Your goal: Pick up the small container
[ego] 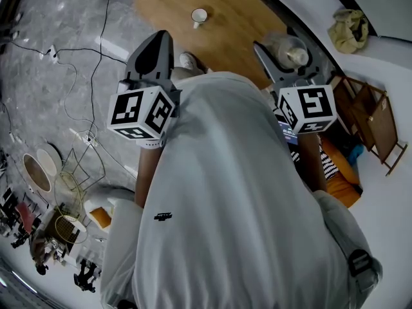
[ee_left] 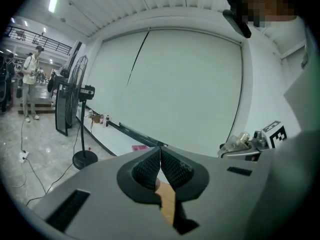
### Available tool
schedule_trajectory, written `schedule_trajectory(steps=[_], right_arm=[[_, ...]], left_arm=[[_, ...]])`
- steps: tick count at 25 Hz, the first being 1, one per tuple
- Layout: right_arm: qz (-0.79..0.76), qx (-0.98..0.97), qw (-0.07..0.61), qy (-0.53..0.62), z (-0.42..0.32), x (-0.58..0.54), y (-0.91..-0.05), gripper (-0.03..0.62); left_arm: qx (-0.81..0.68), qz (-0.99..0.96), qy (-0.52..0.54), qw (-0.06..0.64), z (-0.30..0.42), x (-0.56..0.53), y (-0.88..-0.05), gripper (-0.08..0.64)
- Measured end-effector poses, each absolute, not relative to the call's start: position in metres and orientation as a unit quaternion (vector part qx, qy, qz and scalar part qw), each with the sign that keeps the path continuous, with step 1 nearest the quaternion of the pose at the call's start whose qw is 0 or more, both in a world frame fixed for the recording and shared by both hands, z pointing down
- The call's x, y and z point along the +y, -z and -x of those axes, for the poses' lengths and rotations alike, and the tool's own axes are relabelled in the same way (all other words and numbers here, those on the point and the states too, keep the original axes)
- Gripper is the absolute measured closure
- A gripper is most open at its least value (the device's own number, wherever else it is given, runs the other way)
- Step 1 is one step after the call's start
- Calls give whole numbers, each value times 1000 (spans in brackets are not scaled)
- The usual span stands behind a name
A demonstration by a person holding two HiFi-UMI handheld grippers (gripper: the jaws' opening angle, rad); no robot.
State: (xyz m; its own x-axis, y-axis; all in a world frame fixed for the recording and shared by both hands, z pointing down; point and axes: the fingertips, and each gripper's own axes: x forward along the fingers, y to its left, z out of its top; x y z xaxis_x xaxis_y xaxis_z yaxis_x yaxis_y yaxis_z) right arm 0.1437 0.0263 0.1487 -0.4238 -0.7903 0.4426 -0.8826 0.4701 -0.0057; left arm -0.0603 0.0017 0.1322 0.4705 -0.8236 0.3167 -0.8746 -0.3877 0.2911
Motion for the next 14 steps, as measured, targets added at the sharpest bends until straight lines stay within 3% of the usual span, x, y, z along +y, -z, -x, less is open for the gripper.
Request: schedule_trajectory(steps=[14], right_arm=[[-487, -843, 195, -114, -138, 21, -151, 270]], left_arm=[[-513, -831, -74, 203, 64, 2, -135, 540]])
